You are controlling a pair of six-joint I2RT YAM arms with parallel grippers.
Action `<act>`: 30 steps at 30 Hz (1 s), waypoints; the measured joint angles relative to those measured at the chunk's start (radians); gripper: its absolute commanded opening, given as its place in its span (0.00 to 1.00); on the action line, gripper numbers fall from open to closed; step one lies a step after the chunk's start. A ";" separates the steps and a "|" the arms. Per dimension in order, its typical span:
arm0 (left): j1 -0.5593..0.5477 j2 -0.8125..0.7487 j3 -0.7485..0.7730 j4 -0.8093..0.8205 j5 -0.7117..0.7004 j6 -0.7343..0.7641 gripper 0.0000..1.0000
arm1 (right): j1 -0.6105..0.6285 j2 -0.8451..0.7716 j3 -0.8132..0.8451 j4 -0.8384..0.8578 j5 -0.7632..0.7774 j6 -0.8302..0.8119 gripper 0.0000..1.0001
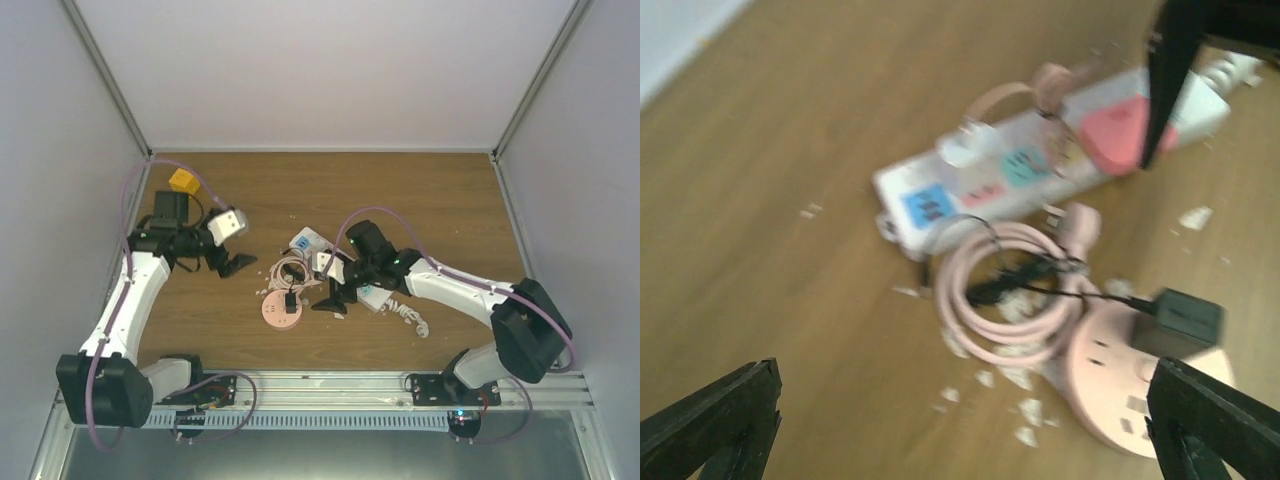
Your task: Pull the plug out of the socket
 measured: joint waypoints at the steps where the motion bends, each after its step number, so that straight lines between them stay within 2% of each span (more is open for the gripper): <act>1: -0.014 -0.012 -0.033 -0.005 0.002 0.000 0.99 | 0.004 0.010 0.000 0.005 0.000 -0.002 0.96; 8: -0.164 -0.027 -0.225 0.008 -0.025 -0.076 0.99 | 0.055 0.085 0.006 0.035 0.024 -0.020 0.85; 15: -0.291 0.004 -0.322 0.087 -0.105 -0.193 0.99 | 0.109 0.144 0.016 0.071 0.064 -0.010 0.80; 20: -0.316 0.045 -0.325 0.128 -0.147 -0.235 0.99 | 0.121 0.180 0.017 0.097 0.090 0.008 0.74; 30: -0.354 0.127 -0.324 0.146 -0.216 -0.251 0.83 | 0.125 0.231 0.026 0.142 0.117 0.039 0.66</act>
